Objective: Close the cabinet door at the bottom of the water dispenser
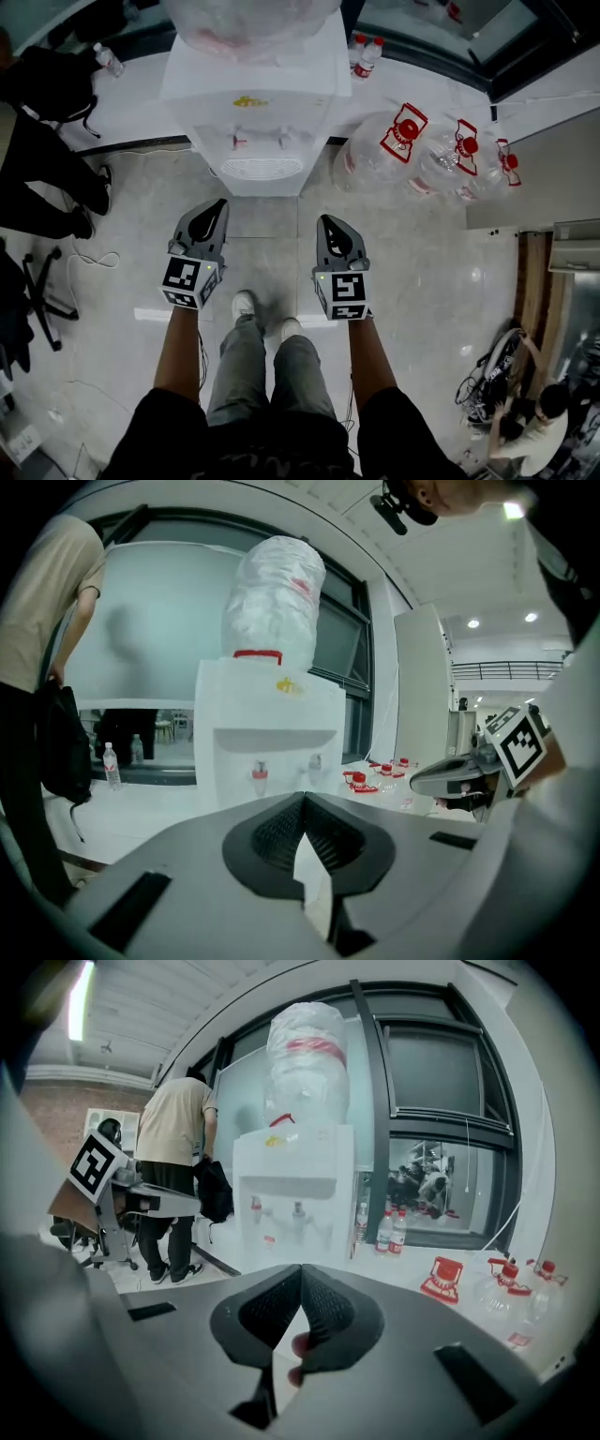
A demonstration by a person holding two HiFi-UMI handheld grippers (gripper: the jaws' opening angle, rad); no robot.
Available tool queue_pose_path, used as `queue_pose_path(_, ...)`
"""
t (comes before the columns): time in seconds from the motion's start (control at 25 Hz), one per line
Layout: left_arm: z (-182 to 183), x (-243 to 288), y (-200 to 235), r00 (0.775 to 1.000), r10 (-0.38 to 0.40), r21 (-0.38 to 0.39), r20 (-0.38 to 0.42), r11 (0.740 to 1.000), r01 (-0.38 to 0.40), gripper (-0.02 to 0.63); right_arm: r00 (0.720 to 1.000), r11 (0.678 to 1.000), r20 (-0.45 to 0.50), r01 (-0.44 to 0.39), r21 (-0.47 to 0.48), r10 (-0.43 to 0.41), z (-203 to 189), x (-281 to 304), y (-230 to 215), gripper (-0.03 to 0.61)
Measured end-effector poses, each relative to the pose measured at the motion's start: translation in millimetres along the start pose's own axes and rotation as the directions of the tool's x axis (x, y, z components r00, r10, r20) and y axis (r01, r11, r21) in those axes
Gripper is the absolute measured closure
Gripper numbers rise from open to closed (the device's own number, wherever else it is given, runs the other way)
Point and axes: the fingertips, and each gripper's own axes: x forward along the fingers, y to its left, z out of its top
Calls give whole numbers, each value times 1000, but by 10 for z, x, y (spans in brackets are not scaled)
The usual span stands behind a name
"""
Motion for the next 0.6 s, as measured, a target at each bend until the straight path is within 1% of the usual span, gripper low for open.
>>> queue_pose_path(0.16, 547, -304, 51, 999, 32, -10, 21, 999, -32, 600, 1000, 1000, 20, -14, -9, 14, 571, -235, 63, 566)
queue_pose_path(0.28, 931, -541, 46, 998, 53, -1, 33, 999, -53, 600, 999, 1000, 32, -18, -20, 19, 964, -438, 119, 566)
queue_pose_path(0.44, 1350, -855, 16, 995, 88, -16, 48, 996, -87, 600, 998, 1000, 60, -15, -6, 15, 1345, -722, 109, 566)
queue_pose_path(0.6, 1735, -1097, 26, 990, 122, -15, 66, 992, -121, 600, 998, 1000, 68, -12, -26, 14, 1688, -909, 61, 566)
